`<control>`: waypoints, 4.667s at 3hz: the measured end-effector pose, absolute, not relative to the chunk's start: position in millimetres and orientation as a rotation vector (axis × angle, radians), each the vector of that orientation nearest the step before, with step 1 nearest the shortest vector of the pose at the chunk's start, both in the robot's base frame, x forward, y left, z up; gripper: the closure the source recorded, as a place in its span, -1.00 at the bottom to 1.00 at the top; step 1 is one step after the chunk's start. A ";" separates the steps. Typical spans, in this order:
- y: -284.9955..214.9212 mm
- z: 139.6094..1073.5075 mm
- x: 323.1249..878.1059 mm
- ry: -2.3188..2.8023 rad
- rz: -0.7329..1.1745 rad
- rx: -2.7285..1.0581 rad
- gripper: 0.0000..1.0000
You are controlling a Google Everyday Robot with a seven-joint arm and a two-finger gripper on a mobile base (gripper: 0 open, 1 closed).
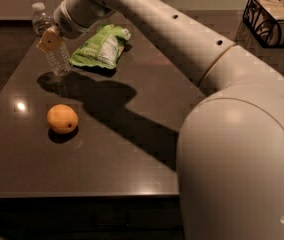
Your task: Knock water bottle over
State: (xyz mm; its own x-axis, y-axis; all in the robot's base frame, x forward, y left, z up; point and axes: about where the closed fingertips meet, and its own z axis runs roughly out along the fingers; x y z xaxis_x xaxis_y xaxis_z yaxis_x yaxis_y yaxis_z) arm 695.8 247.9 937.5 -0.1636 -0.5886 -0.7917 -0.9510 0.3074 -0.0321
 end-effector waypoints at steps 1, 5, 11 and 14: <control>228.5 960.6 686.8 1.848 0.612 -1.339 0.83; 71.8 961.2 609.4 2.186 0.313 -1.348 1.00; 40.9 887.2 597.9 2.492 0.047 -1.819 -0.22; 61.4 864.7 615.6 2.454 0.045 -1.835 -1.00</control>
Offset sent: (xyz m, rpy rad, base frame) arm -0.0573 -0.1157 0.0729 -0.1237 -0.0484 -0.1349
